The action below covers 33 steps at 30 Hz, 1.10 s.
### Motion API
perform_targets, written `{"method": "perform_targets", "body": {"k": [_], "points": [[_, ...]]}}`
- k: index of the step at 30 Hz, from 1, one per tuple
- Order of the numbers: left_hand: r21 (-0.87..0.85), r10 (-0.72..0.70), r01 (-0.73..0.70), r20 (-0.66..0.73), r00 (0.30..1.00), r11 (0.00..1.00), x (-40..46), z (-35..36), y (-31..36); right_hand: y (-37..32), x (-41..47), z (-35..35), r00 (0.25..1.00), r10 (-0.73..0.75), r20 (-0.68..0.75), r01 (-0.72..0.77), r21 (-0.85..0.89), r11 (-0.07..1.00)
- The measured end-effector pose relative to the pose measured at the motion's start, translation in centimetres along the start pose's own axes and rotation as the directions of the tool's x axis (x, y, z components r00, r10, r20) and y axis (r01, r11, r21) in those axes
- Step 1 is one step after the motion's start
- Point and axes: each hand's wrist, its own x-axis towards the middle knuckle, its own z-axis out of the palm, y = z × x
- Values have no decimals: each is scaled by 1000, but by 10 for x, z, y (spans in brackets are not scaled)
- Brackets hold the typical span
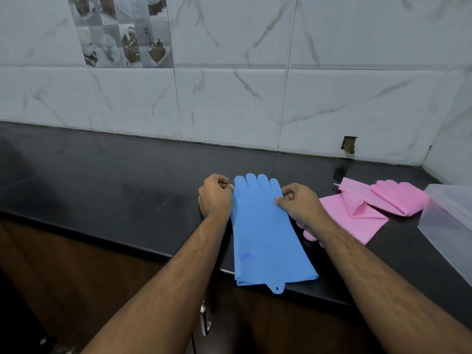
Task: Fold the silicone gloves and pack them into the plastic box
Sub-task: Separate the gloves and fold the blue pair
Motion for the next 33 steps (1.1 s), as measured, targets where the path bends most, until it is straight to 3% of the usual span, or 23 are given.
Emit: {"method": "perform_targets", "body": {"k": [9,20,23,26,29,33], "points": [[250,48,-64,70,996,966,7,7,-4,1,6,-1,999,24,42,-24,-5,1000],[273,37,-65,107,994,960,13,12,-7,-1,8,-2,991,90,102,-95,40,995],[219,22,-64,190,982,974,20,8,-5,-3,8,-4,988,101,119,-109,66,992],[88,29,-66,374,927,994,32,-2,-5,-2,7,-6,992,66,109,-74,75,994],[-46,52,-31,566,823,998,42,-7,-9,-1,8,-4,995,9,96,-12,31,999],[-153,97,5,653,751,988,49,-1,-8,-3,12,-1,996,-37,78,45,-95,994]]}}
